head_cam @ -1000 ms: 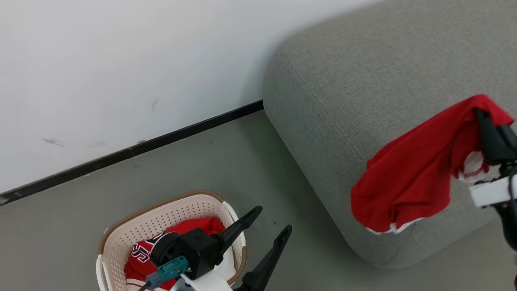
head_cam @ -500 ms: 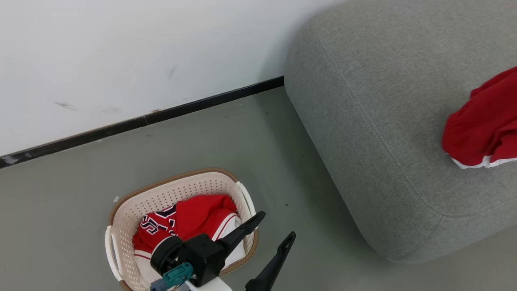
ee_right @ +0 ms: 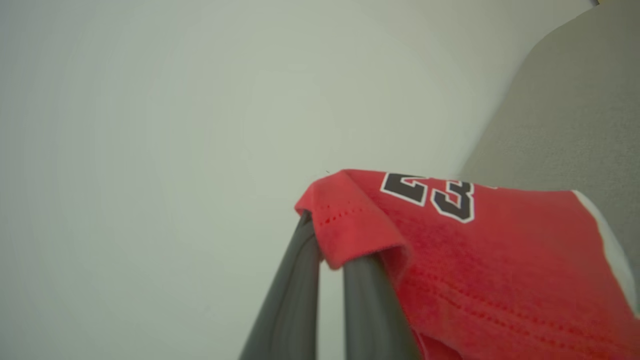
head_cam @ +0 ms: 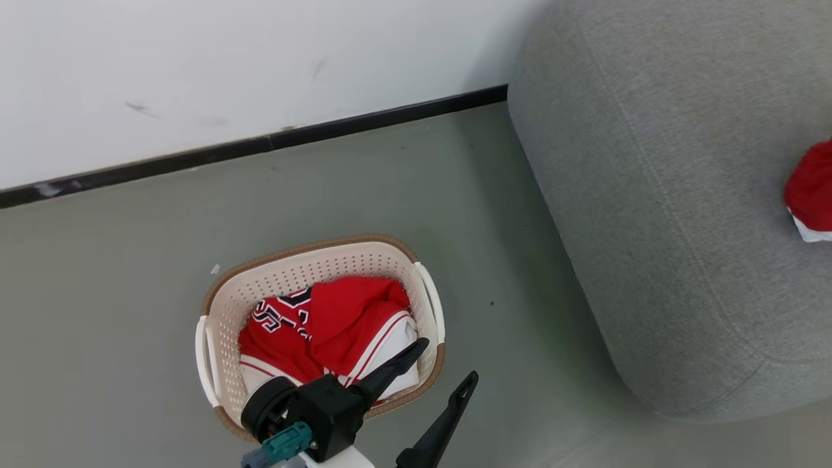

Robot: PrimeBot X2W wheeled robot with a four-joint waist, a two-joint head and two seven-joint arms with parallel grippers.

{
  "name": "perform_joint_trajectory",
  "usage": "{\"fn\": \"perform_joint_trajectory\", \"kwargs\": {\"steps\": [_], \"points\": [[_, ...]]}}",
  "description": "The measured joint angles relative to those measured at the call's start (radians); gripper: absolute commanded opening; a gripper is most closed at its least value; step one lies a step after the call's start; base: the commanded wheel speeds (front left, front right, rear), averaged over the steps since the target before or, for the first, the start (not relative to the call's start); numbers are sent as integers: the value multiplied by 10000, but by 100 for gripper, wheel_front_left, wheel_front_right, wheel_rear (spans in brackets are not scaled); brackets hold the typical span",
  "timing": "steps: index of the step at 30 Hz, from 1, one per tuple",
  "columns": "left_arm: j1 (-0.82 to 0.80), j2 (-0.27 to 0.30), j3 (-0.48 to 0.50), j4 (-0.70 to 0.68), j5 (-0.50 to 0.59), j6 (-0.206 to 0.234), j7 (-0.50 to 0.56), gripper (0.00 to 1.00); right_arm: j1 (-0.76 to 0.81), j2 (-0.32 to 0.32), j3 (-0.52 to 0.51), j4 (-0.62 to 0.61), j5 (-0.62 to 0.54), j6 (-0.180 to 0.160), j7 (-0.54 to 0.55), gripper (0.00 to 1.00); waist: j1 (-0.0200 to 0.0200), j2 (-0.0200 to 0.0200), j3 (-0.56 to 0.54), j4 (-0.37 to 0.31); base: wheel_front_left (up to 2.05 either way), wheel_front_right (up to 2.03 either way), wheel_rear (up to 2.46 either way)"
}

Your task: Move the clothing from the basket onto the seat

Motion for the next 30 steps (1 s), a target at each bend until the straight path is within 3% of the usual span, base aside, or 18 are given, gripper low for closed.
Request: {"fn": "perform_joint_trajectory", "kwargs": {"steps": [12,19,30], "points": [[-221,-15,-56,-94,15,-15,84,100,-2031,-546,-1323,1407,-82,0,336,0,0,0,689,639,0,0,0],[-327,-29,-50,-167,15,-21,163,100,-2429,-989,-2466,2669,-407,0,286,0,0,0,1145,981,0,0,0],[-466,-10,-31,-265,56,-19,347,100,-2408,-1377,-2545,3561,-1641,0,-144,0,0,0,1847,1322,0,0,0]]}}
